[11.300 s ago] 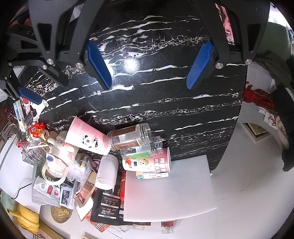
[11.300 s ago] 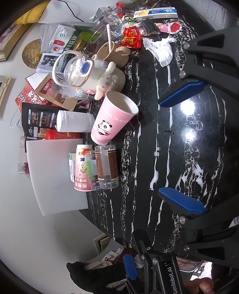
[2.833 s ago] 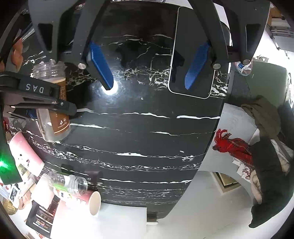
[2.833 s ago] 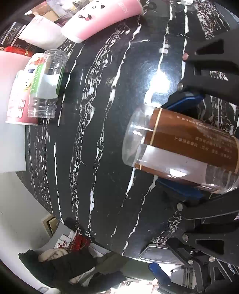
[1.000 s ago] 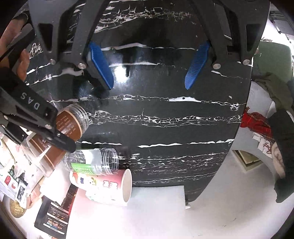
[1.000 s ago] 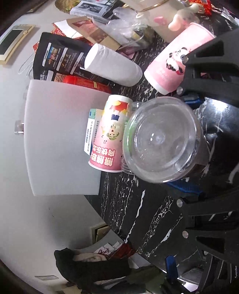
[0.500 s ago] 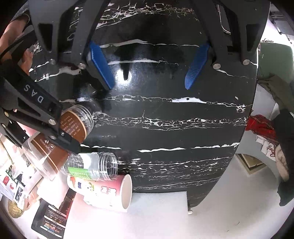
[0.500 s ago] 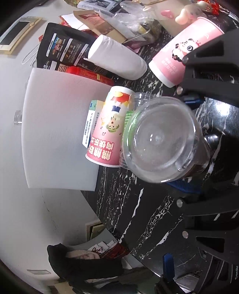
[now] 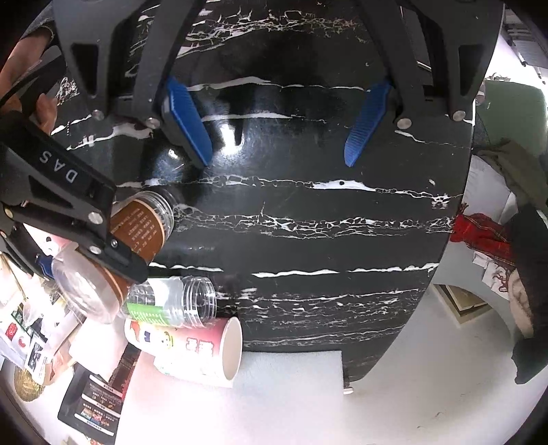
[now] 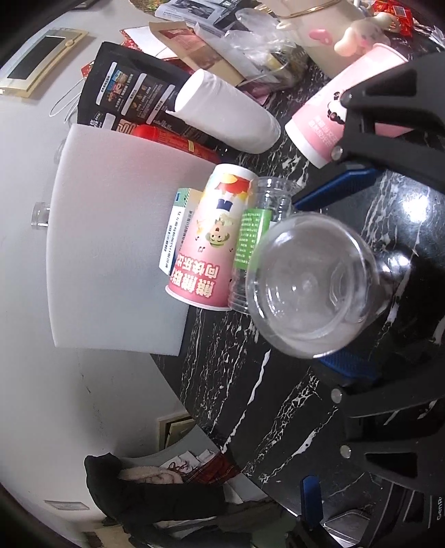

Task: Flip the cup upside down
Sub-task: 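Carry the jar with the right gripper and lower it upright onto the table, then open the right gripper and pull it away from the standing jar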

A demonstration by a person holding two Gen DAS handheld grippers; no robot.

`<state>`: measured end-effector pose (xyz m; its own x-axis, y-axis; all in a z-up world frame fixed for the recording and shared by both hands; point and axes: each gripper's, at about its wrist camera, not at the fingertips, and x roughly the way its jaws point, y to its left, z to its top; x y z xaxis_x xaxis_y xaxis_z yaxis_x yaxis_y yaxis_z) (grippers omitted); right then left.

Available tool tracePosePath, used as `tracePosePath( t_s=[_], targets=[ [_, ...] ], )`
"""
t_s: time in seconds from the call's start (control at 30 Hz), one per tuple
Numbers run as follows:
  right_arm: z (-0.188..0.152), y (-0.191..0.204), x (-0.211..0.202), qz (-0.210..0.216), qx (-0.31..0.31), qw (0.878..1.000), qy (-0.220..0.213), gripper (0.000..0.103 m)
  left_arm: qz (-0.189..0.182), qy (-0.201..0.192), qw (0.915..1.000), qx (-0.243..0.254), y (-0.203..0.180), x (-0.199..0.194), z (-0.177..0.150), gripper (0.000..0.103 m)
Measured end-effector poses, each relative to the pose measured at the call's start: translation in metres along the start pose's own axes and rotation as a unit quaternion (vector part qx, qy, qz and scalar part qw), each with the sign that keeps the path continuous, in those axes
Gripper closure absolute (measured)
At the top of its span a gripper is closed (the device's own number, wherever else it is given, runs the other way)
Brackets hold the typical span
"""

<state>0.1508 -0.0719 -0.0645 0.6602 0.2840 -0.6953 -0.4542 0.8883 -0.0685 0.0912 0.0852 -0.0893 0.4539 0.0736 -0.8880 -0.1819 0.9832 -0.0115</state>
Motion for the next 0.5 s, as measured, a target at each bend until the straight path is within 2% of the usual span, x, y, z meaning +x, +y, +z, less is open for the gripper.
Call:
tracePosePath(
  t_s=[0.5],
  targets=[
    [0.007,-0.009,-0.07,-0.018,0.02,0.999,-0.039,0.024,-0.005,-0.061,0.998,0.016,-0.011,-0.062,0.003,0.024]
  ],
)
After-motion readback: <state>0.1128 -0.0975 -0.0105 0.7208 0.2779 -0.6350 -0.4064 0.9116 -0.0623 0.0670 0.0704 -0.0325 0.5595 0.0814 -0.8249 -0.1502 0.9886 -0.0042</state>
